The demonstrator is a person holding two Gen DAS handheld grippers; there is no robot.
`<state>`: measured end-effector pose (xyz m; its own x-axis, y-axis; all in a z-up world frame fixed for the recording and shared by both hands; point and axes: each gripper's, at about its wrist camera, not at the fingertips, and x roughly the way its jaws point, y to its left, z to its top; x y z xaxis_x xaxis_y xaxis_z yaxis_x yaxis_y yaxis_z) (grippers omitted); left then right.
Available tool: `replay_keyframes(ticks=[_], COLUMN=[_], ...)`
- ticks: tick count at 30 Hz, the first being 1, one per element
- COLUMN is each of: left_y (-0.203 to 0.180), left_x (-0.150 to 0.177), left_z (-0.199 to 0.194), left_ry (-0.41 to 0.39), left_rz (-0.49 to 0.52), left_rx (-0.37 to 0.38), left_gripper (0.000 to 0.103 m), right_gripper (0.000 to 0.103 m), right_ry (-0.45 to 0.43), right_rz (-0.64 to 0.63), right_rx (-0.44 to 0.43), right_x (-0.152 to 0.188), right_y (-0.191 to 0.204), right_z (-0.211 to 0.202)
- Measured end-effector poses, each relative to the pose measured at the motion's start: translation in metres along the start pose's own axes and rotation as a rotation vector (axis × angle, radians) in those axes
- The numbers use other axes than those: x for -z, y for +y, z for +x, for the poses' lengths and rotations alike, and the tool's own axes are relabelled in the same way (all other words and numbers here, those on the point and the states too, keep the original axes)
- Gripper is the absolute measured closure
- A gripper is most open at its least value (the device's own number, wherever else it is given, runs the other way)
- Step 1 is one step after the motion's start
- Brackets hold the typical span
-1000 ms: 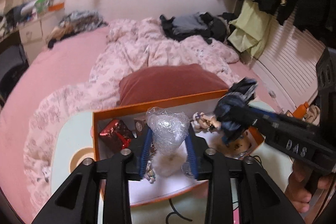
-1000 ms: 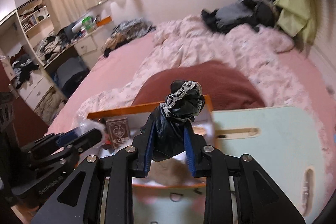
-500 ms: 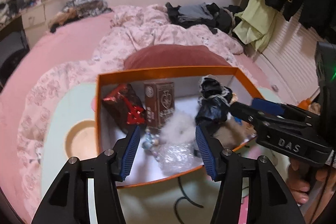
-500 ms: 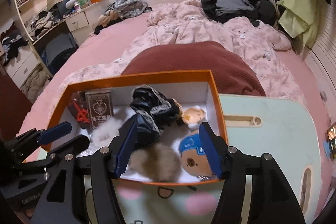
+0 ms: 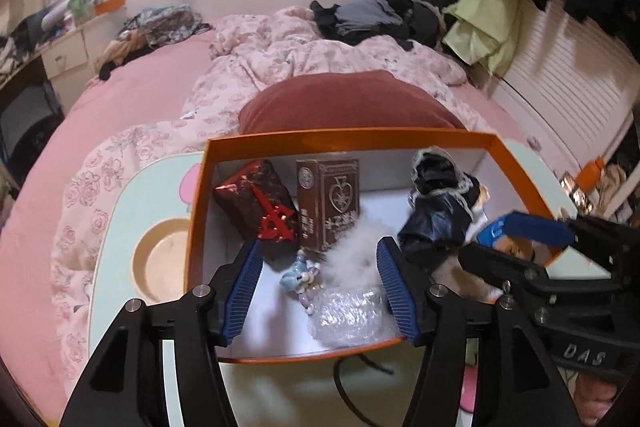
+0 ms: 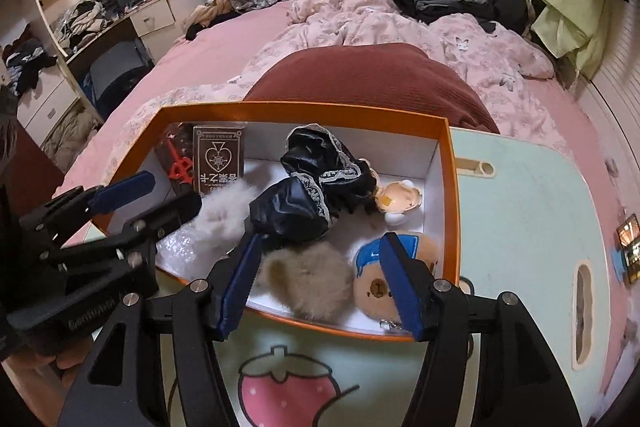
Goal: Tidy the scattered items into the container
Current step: 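Withdraw both open grippers from the box back over the table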
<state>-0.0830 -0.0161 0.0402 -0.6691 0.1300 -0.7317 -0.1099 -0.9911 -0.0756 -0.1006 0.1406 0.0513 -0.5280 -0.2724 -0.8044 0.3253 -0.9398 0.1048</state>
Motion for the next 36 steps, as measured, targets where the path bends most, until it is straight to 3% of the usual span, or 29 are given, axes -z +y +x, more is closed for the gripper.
replay_keyframes(ticks=[5, 9, 16, 18, 26, 29, 31, 33, 36], left_y=[-0.004, 0.003, 0.007, 0.008, 0.0, -0.006, -0.009, -0.014, -0.017], left_x=[0.008, 0.008, 0.023, 0.034, 0.082, 0.089, 0.091, 0.092, 0.095], left_z=[-0.01, -0.023, -0.076, -0.084, -0.052, -0.034, -0.026, -0.022, -0.021], left_ry=[-0.027, -0.073, -0.204, -0.211, -0.06, 0.02, 0.053, 0.067, 0.057], left_rz=[-0.008, -0.053, -0.093, -0.11, -0.118, -0.111, -0.092, -0.054, -0.036], left_rx=[0.013, 0.093, 0.058, 0.048, 0.031, 0.015, -0.035, -0.095, -0.111], left_gripper=[0.043, 0.042, 0.008, 0.005, 0.005, 0.005, 0.004, 0.001, 0.0], right_gripper=[0.041, 0.041, 0.041, 0.041, 0.041, 0.041, 0.041, 0.041, 0.041], right_ry=[-0.012, -0.029, -0.172, -0.21, -0.239, -0.196, -0.166, -0.125, -0.078], right_rz=[-0.02, -0.013, -0.005, -0.004, 0.027, 0.049, 0.053, 0.087, 0.139], right_rx=[0.005, -0.014, 0.025, 0.04, 0.098, 0.125, 0.145, 0.158, 0.171], right_x=[0.009, 0.011, 0.021, 0.027, 0.083, 0.099, 0.103, 0.106, 0.113], right_y=[0.002, -0.002, 0.005, 0.008, 0.016, 0.014, 0.012, 0.005, -0.007], right_z=[-0.007, -0.01, -0.049, -0.063, -0.084, -0.07, -0.061, -0.051, -0.041])
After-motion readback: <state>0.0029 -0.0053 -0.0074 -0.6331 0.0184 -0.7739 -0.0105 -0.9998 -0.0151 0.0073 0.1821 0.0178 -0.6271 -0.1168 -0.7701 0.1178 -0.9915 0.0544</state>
